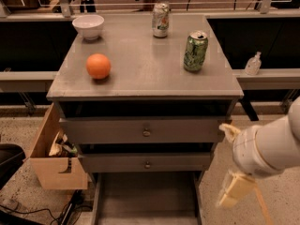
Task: Close bottom drawer
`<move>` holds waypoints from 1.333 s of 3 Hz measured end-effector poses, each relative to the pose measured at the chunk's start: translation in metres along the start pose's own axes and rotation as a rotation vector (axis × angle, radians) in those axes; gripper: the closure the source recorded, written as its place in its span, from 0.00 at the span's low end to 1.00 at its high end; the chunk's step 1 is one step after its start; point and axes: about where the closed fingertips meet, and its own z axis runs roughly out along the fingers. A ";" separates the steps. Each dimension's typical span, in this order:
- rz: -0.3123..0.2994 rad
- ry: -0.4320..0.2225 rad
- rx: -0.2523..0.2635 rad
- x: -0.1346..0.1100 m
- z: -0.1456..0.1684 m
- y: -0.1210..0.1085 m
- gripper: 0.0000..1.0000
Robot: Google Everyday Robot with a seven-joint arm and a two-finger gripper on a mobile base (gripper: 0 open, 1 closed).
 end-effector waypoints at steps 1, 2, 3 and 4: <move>0.040 -0.019 -0.052 0.031 0.058 0.040 0.00; 0.075 0.012 -0.136 0.065 0.124 0.094 0.00; 0.075 0.012 -0.136 0.065 0.123 0.094 0.00; 0.064 0.037 -0.125 0.069 0.148 0.094 0.00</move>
Offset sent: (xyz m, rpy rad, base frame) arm -0.0975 0.0172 -0.2311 0.0298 0.2550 -0.0209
